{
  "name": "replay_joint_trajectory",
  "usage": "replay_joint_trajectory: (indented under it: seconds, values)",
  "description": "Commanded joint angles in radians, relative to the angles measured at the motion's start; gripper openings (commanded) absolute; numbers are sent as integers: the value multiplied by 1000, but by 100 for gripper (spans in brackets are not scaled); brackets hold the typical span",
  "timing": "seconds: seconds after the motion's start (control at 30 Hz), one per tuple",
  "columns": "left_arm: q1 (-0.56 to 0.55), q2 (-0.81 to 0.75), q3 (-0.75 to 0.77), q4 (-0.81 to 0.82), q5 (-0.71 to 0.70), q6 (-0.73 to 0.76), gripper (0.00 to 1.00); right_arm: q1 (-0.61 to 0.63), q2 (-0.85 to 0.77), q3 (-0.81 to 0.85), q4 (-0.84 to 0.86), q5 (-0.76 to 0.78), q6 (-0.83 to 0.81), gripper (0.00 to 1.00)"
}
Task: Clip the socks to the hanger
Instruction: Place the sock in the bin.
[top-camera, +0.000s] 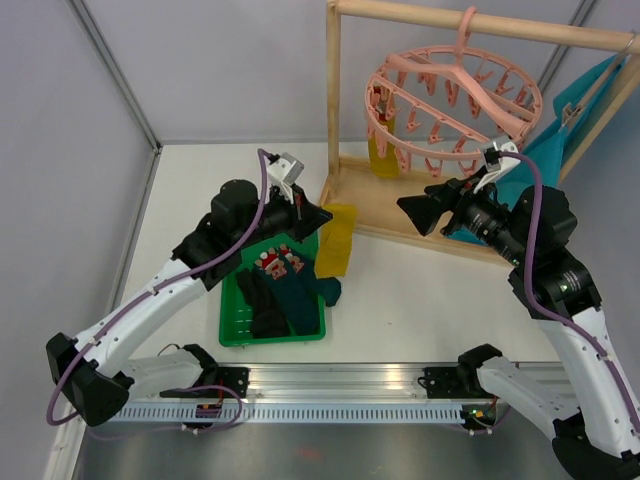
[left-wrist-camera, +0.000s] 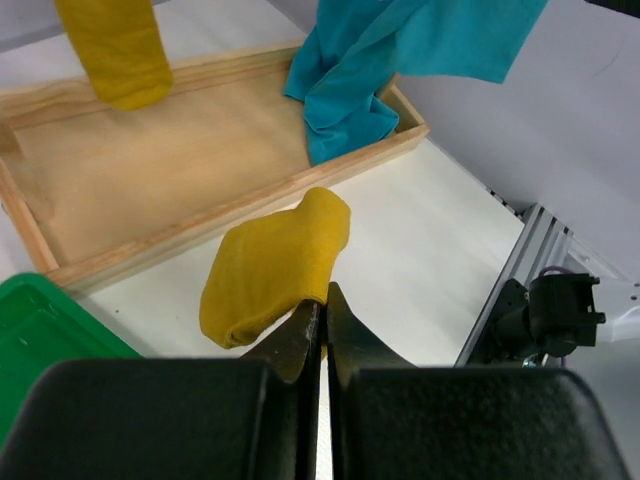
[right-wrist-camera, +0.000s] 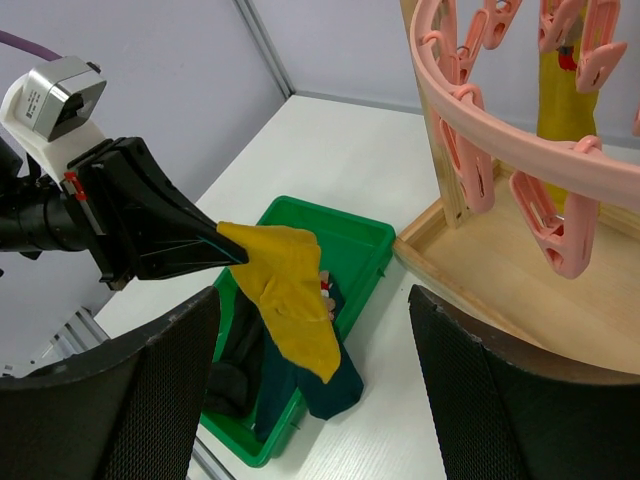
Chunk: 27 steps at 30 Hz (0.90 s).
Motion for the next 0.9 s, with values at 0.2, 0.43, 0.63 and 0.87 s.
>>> replay_joint_trajectory:
  seconds: [0.2, 0.43, 0.63, 0.87]
  values:
    - [-7, 12, -168, 57, -241, -283, 2, 3, 6, -37, 68, -1, 6, 82]
    - [65, 56, -370, 131, -475, -380, 2, 3, 8, -31, 62, -1, 1, 82]
    - [86, 73, -418, 166, -538, -386, 4, 3, 6, -25, 56, 2, -8, 82]
    - [91, 62, -456, 154, -616, -394, 37, 3, 3, -29, 51, 5, -8, 82]
